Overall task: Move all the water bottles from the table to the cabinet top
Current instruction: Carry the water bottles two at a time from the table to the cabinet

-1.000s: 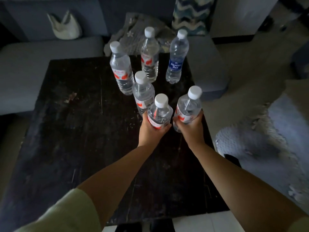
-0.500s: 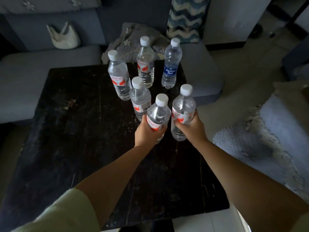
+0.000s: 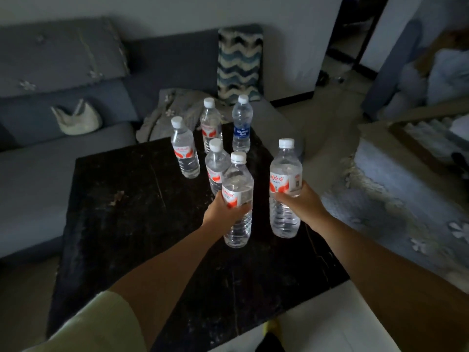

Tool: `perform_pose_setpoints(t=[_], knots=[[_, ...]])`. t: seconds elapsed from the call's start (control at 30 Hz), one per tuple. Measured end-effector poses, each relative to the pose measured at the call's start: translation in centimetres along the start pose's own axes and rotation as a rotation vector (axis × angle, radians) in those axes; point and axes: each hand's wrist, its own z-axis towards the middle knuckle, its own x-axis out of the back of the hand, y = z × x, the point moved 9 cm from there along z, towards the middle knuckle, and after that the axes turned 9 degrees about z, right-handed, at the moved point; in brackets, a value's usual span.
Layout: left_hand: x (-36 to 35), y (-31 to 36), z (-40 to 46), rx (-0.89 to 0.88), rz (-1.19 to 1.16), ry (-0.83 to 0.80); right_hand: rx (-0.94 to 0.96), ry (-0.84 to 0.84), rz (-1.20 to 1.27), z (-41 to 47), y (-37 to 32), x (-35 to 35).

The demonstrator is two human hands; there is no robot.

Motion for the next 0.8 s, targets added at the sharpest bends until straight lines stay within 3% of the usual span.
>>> perform_pose_setpoints(t=[0.23,0.37,0.8], knots=[[1.0,1.3,-2.9,-0.174,-0.008,-0.138,0.004,0.066,0.080,-8.1,-0.8,0.6],[-1.4,3.0,-5.2,-0.227,0.018,-0.257,-0.064,0.239,0.061,-12.9,0.7,3.7],[-20.7,13.3,-17.9,-0.454,0.184,-0.696,-0.173,0.595,0.161,-32.0,9.2,20.0]])
